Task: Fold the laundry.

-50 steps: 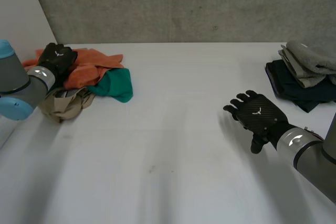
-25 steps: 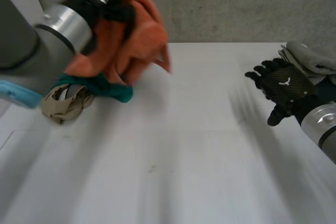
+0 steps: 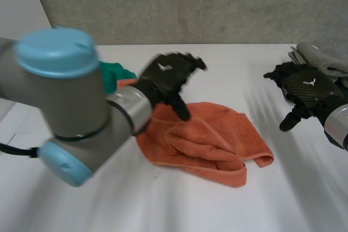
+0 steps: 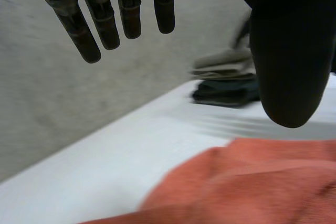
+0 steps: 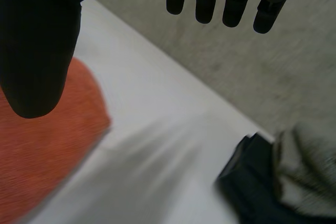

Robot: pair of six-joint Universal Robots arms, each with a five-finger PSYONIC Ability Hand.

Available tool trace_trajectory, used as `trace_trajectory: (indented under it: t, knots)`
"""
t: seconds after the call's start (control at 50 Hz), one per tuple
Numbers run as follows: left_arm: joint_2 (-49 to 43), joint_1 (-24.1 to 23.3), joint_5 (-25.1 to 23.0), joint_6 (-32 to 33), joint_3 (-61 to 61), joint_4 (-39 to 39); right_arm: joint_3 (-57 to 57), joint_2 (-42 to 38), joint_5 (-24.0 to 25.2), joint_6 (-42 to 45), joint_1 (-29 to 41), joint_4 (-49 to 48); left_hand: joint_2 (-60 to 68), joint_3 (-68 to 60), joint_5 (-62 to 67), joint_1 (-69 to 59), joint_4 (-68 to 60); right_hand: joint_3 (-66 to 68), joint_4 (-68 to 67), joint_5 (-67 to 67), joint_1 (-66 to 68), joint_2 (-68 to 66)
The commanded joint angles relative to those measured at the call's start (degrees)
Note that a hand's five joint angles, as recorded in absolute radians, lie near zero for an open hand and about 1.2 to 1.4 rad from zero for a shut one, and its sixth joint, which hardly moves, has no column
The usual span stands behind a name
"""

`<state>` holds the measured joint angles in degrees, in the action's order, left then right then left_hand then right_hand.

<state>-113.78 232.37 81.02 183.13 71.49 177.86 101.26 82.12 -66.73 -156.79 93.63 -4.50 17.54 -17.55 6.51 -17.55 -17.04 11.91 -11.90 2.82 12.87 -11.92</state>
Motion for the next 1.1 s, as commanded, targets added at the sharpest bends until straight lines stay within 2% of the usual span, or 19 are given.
trace_trajectory:
  t: [0.02,0.14,0.18,0.28,0.4,0.52,0.6,0.62,0.76,0.84,0.86,0.94,1.1]
  knots:
    - [5.5,7.91,-0.24,4.15,10.57,0.56,-2.21,-2.84,0.63,-0.01,1.02,12.31,1.42,-1.41,2.44,-1.41,-1.92,-1.91,1.9,-2.82,-2.87,1.92]
    - [4.8,10.38,-0.25,8.81,19.38,2.22,-0.9,-6.35,0.99,4.03,3.22,9.61,7.63,-7.63,8.66,-7.63,-8.13,3.03,-3.04,2.11,2.06,-3.02]
    - [4.36,9.86,-0.24,9.26,22.8,3.98,-0.46,-7.5,0.9,5.44,3.66,8.2,18.03,-18.03,19.06,-18.03,-18.53,5.73,-5.74,4.82,4.77,-5.73]
    - [4.27,7.84,-0.33,9.44,27.99,6.71,0.07,-11.1,0.46,10.19,4.72,4.59,27.99,-27.98,29.01,-27.98,-28.49,11.3,-11.31,10.38,10.33,-11.29]
    - [4.36,1.96,-0.16,9.43,30.02,8.99,0.25,-14.27,0.81,11.77,5.07,1.51,20.29,-20.29,21.32,-20.29,-20.79,12.8,-12.81,11.89,11.84,-12.79]
    - [2.25,0.71,0.02,9.7,29.58,11.89,0.78,-15.76,0.98,12.13,5.51,-0.42,20.09,-20.08,21.12,-20.08,-20.59,20.19,-20.2,19.28,19.23,-20.18]
    - [-1.88,0.36,0.11,9.79,27.83,12.69,0.86,-16.29,1.07,12.13,5.86,-2.7,20.43,-20.42,21.45,-20.42,-20.92,52.43,-52.44,51.52,51.46,-52.42]
    - [-2.67,0.27,0.19,9.79,27.21,12.86,0.95,-16.29,0.9,12.13,5.86,-3.93,20.59,-20.59,21.62,-20.59,-21.09,67.83,-67.84,66.92,66.86,-67.82]
    - [-10.4,-0.43,1.6,9.87,20.45,13.65,1.57,-16.21,0.28,12.04,5.6,-6.84,24.96,-24.95,25.98,-24.95,-25.45,68.09,-68.1,67.18,67.13,-68.08]
    - [-13.04,-0.43,5.63,9.87,16.93,13.83,1.66,-16.12,0.11,12.04,5.42,-6.84,38.57,-38.56,39.6,-38.56,-39.07,68.09,-68.1,67.18,67.13,-68.08]
    - [-13.48,-0.52,7.47,9.87,15.79,13.92,1.66,-16.2,0.02,11.95,5.42,-6.84,46.09,-46.08,47.12,-46.08,-46.59,68.09,-68.1,67.18,67.13,-68.08]
    - [-13.75,-0.43,9.94,10.66,14.03,15.41,1.39,-15.94,-1.3,11.95,5.24,-6.84,62.42,-62.42,63.45,-62.42,-62.92,68.09,-68.1,67.18,67.13,-68.08]
    - [-11.31,0.1,11.26,19.79,14.28,15.59,-1.85,-11.64,-4.99,12.04,5.07,-6.14,62.46,-62.45,63.49,-62.45,-62.96,68.09,-68.1,67.18,67.13,-68.08]
